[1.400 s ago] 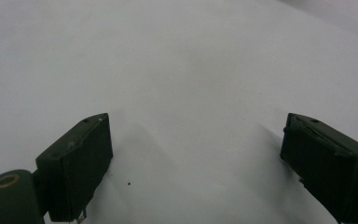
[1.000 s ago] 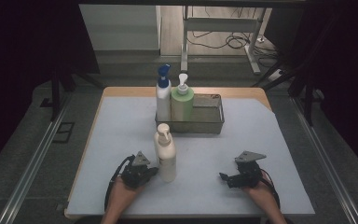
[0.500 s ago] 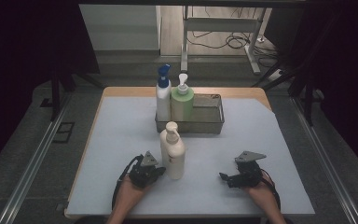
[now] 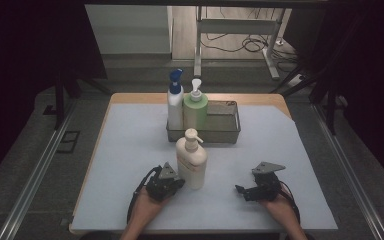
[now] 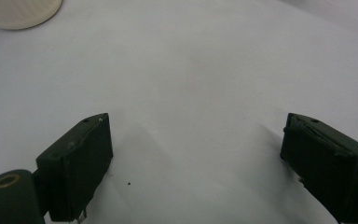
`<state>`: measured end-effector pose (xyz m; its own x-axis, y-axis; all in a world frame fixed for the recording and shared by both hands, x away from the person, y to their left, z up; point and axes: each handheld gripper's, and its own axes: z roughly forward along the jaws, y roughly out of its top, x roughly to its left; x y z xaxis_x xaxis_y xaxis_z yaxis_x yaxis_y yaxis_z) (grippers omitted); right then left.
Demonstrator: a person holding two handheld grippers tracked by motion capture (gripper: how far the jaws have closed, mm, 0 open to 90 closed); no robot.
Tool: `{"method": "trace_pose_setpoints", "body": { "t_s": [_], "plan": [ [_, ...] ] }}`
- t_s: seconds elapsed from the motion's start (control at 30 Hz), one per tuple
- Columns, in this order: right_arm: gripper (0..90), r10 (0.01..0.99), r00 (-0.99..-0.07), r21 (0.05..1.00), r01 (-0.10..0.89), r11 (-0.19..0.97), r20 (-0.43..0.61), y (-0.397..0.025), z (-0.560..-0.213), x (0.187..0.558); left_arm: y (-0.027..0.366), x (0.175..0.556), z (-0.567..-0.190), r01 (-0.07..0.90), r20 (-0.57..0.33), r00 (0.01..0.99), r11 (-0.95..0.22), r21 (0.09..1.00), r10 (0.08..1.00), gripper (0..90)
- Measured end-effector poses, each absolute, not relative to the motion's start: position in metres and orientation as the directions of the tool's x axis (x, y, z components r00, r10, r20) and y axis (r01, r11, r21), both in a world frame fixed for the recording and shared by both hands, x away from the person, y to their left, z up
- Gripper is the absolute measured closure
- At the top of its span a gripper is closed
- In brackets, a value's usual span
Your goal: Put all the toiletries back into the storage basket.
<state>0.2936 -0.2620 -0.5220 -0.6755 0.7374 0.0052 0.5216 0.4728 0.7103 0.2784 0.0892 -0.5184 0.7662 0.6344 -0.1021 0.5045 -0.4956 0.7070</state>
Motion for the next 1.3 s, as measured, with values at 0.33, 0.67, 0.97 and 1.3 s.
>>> {"method": "trace_pose_setpoints", "body": {
  "t_s": [0.33, 0.67, 0.97, 1.3],
  "plan": [
    [8.5, 0.736, -0.677, 0.707, 0.524, 0.475, 0.007, -0.262, -0.521, 0.294, 0.095, 0.273, -0.516, 0.510, -0.097, 0.762, -0.501, 0.699, 0.640, 77.0],
    [9.0, 0.742, -0.669, 0.699, 0.546, 0.462, 0.032, -0.262, -0.519, 0.294, 0.111, 0.264, -0.514, 0.514, -0.052, 0.728, -0.495, 0.701, 0.684, 46.5],
    [10.6, 0.720, -0.691, 0.719, 0.532, 0.448, 0.063, -0.263, -0.510, 0.290, 0.139, 0.259, -0.512, 0.560, -0.074, 0.659, -0.423, 0.712, 0.748, 18.1],
    [8.6, 0.691, -0.720, 0.750, 0.491, 0.444, 0.063, -0.254, -0.494, 0.287, 0.146, 0.253, -0.522, 0.581, -0.029, 0.632, -0.448, 0.679, 0.775, 12.2]
  ]
}}
